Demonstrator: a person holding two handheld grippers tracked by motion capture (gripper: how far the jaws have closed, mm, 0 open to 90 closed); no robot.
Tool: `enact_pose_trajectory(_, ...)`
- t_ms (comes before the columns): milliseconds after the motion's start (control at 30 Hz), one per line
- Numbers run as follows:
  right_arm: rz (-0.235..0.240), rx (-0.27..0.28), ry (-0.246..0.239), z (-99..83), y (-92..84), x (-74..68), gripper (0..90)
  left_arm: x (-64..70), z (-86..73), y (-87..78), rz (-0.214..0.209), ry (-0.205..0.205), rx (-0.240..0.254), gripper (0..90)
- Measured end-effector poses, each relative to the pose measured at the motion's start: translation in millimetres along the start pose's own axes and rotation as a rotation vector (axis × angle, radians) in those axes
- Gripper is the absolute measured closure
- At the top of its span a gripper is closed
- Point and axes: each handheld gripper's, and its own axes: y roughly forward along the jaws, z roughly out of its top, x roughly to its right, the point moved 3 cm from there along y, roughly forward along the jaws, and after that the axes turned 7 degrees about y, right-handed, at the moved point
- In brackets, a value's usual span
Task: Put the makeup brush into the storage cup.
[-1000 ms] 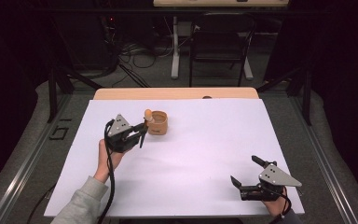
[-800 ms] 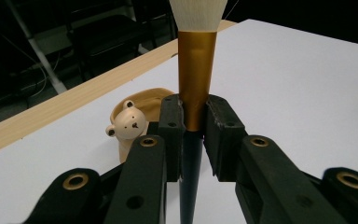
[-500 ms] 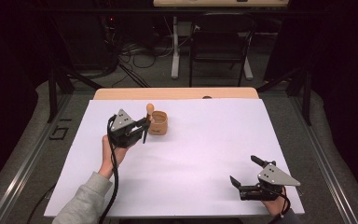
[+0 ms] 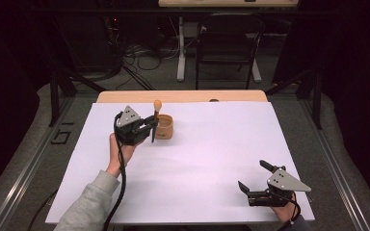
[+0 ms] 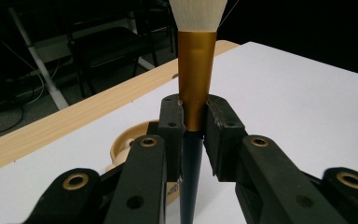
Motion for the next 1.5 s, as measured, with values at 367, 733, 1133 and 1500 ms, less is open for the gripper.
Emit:
enact_pose_trajectory(367, -0.002, 0.002, -0.004, 0.0, 0.4, -0.6, 0.0, -7.7, 16.2, 8.2, 0.012, -0.013, 0.017, 78.1)
enact_pose_trajectory(733, 0.003, -0.002, -0.006, 0.1, -0.2, -1.8, 0.0, -12.0, 25.8, 17.8, 0.016, -0.028, 0.033, 78.1)
enact_pose_trajectory(1133, 0.003, -0.005, -0.009, 0.0, 0.0, -1.8, 0.0, -17.3, 33.0, 23.8, 0.033, -0.037, 0.050, 78.0)
enact_pose_trajectory(1500, 0.003, -0.003, -0.014, 0.3, -0.6, -2.2, 0.0, -17.2, 38.7, 32.6, 0.054, -0.030, 0.065, 78.0)
